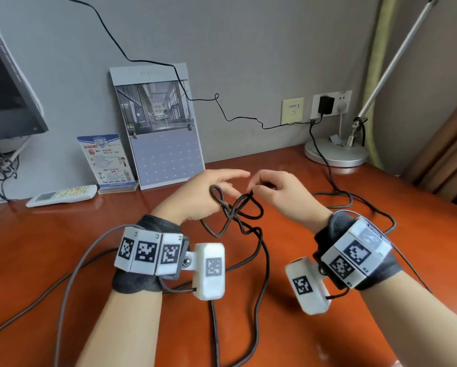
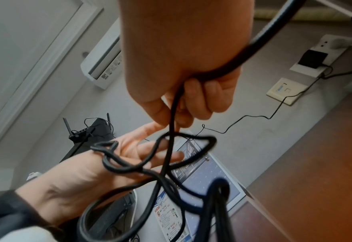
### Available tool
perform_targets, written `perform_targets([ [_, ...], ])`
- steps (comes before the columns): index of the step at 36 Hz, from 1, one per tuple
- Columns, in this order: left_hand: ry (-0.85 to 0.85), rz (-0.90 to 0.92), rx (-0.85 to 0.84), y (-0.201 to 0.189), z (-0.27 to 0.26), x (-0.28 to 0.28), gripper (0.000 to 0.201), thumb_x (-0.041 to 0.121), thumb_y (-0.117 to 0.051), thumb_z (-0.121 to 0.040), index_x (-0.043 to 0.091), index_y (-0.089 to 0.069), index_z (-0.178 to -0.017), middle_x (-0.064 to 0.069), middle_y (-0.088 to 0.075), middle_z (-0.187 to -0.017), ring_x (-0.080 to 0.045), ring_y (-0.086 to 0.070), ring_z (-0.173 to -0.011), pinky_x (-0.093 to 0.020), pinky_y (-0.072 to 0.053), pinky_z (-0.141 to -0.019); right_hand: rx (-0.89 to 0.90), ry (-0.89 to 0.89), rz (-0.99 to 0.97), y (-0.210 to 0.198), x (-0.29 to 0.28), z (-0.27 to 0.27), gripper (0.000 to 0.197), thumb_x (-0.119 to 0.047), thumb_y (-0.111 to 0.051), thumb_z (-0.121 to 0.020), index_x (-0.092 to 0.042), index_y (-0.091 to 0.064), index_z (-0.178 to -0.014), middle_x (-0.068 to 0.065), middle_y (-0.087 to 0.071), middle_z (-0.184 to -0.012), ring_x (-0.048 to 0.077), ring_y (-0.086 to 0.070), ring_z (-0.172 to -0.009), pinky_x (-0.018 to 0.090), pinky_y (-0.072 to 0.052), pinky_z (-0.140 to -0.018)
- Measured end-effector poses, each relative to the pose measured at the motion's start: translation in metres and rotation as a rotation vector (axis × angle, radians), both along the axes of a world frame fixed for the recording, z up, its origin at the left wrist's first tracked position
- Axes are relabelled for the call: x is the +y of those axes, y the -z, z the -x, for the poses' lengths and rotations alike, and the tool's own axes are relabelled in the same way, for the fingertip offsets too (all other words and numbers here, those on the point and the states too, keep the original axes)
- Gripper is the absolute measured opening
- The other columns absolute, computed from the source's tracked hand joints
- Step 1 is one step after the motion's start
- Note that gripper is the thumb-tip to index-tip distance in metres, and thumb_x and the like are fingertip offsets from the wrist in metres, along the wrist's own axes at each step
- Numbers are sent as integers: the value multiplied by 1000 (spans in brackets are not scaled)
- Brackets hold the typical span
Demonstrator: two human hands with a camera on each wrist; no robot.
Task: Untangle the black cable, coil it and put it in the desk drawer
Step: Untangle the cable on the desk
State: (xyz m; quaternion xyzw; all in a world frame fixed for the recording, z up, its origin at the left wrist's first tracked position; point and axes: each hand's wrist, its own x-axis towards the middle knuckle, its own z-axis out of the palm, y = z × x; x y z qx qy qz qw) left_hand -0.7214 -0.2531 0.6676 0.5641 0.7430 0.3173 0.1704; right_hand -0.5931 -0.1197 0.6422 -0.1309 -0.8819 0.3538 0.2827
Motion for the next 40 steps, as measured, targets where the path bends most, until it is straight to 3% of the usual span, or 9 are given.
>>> perform_targets([
  [5,7,-138,-106,11,-2,11,50,-20,-44,-83,28,-31,-90,0,-62,-84,-27,-60,-81,-15,-44,-61,-67,43,2,8,-1,6,25,-10,-50,-90,-21,-62,-109,-10,-59,-84,1,-48,-60,11,-36,-57],
  [10,22,-96,-27,18,-8,18,48,-4,-59,-85,27,-22,-85,-9,-43,-95,-12,-53,-73,-18,-46,-62,-197,65,-178,7,3,5,21,-6,-48,-90,-12,-60,-106,2,-63,-93,12,-49,-69,13,-33,-54],
  [15,-35,-30,-9,17,-14,21,18,24,-60,-91,26,-46,-103,3,-57,-116,-13,-61,-100,-28,-48,-88,-36,-24,111,8,4,-1,22,5,-46,-86,-16,-47,-81,-7,-51,-67,1,-40,-47,12,-32,-48],
  [18,-32,-43,34,12,-19,20,7,20,-54,-94,27,-56,-95,5,-67,-93,6,-56,-72,-17,-41,-69,24,-61,274,5,6,-5,24,1,-49,-90,-17,-45,-75,-9,-44,-57,7,-37,-46,20,-32,-48],
  [20,-28,-88,54,9,-19,21,17,13,-52,-94,28,-58,-88,1,-66,-78,-1,-47,-54,-20,-36,-57,39,-61,278,-2,7,-7,21,-6,-54,-90,-17,-46,-74,-6,-44,-58,8,-35,-47,20,-31,-48],
  [27,-50,-168,-43,7,-17,21,21,3,-54,-92,22,-58,-83,9,-60,-70,-7,-55,-66,-23,-44,-69,35,-58,-62,-19,5,-27,20,-21,-60,-91,-15,-47,-105,0,-61,-68,4,-45,-43,14,-38,-43],
  [33,-44,-192,-196,-2,-20,22,24,4,-46,-96,19,-47,-78,4,-61,-64,-6,-47,-51,-18,-34,-52,90,75,-196,-15,8,-29,17,-6,-56,-90,-19,-56,-79,-10,-55,-57,9,-51,-53,23,-41,-56],
  [36,-31,-207,-218,-6,-26,26,26,1,-41,-97,19,-44,-79,12,-46,-56,-8,-46,-48,-18,-34,-50,127,49,-122,-8,2,-19,17,-7,-57,-89,-18,-58,-76,-11,-56,-58,1,-51,-51,13,-38,-55],
  [40,-55,-91,-44,-10,-33,30,18,3,-44,-94,19,-43,-86,0,-52,-68,-15,-52,-59,-27,-39,-61,237,72,8,-7,-6,-12,21,-6,-52,-90,-20,-58,-76,-13,-57,-56,1,-51,-55,17,-37,-57],
])
